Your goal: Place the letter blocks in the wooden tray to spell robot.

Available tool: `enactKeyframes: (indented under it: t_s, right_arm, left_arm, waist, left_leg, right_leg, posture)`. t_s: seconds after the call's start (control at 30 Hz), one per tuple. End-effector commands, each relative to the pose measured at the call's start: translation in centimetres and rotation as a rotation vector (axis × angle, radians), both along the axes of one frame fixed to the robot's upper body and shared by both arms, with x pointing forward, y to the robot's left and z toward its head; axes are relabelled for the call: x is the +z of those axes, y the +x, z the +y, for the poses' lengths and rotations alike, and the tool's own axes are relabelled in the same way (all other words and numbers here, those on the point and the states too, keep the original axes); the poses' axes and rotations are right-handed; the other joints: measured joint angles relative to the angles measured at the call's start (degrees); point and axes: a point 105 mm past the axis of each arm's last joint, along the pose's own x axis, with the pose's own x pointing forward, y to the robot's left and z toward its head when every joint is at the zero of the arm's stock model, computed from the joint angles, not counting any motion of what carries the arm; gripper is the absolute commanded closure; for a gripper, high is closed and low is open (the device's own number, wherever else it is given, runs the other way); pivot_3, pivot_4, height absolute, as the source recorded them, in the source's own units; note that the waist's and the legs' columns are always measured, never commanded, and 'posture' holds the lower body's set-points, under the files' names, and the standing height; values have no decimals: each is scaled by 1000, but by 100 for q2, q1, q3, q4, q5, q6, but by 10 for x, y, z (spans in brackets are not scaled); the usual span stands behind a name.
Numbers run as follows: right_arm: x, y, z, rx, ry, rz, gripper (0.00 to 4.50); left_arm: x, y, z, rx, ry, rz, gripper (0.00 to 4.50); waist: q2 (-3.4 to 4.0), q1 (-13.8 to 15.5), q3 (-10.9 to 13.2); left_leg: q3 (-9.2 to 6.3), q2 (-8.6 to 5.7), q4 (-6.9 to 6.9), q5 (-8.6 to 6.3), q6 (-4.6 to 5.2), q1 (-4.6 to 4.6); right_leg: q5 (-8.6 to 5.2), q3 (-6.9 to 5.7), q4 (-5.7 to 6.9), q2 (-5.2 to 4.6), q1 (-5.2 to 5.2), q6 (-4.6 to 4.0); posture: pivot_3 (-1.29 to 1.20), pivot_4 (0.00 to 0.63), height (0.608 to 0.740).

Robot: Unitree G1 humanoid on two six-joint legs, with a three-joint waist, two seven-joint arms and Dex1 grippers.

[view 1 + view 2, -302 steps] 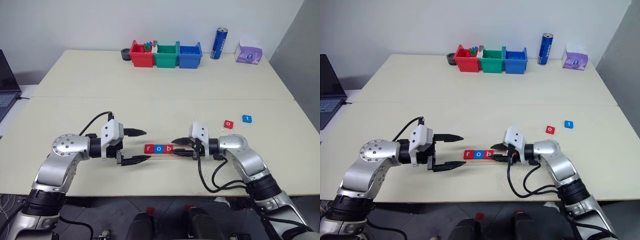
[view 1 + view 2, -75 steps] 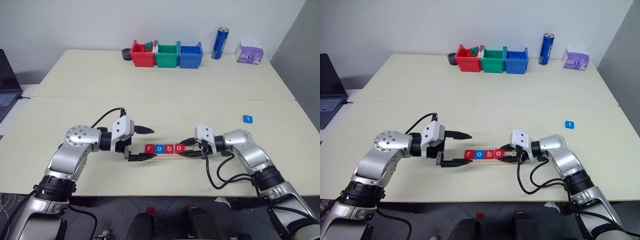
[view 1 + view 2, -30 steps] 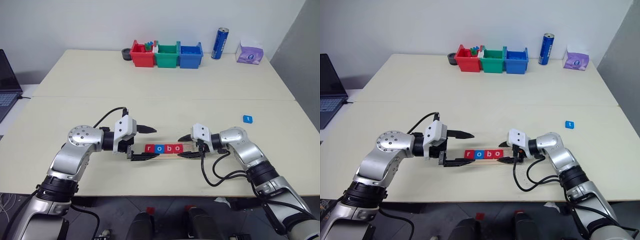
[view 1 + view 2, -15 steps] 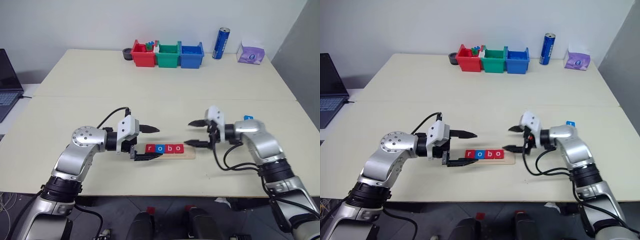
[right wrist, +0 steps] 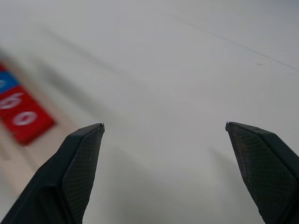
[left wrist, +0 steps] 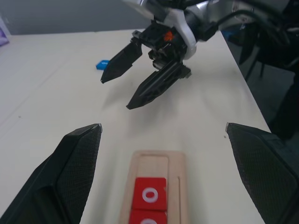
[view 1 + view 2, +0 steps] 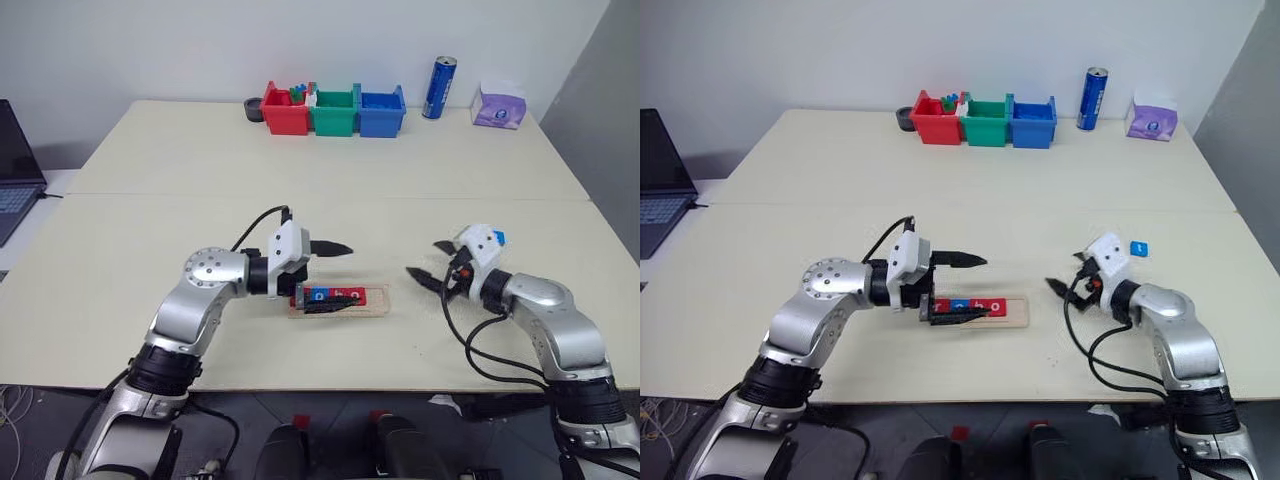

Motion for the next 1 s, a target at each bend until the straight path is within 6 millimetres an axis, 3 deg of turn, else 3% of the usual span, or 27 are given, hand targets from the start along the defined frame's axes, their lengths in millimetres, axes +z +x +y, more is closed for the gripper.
enactKeyframes:
  t_s: [0.03,0.17,0.27,0.67,0.87,1.0]
  right_arm:
    - [5,16,-51,-324,12,-71,71]
    - [4,25,-84,-575,5,-103,71]
    - [4,31,-97,-687,1,-108,71]
    - [-3,56,-90,-790,147,-55,71]
    - [-19,59,-105,-864,102,-6,71]
    - [-23,63,-104,-865,135,13,71]
  left_arm:
    - [12,9,-23,61,-32,-62,0]
    - [19,13,-45,96,-66,-80,0]
    - [22,13,-56,99,-84,-74,0]
    - [23,14,-64,91,-85,-68,0]
    - [27,13,-65,87,-98,-74,0]
    - [27,11,-66,78,-100,-71,0]
  waist:
    - [-1,25,0]
    - [0,14,0]
    - [5,-14,-3]
    - [10,-13,-5]
    - [10,-12,-6]
    - [10,-12,-6]
  left_leg:
    - [0,-1,1,0,0,-2]
    - [-1,-2,-1,0,-1,-4]
    - [2,-2,-3,0,-1,-2]
    - [5,0,-6,0,-1,0]
    - [6,-2,-6,0,-1,-1]
    - [5,-3,-5,0,-1,0]
  right_leg:
    - [1,3,-2,-2,0,1]
    - [1,14,-3,-5,0,1]
    - [1,17,-1,-5,-1,1]
    - [1,21,-3,-1,-1,0]
    - [1,21,-3,-4,-1,0]
    - [1,21,-3,-4,0,0]
  posture:
    - [0,150,740]
    - [0,150,740]
    - [0,150,740]
    - [0,150,740]
    - [0,150,740]
    - [0,150,740]
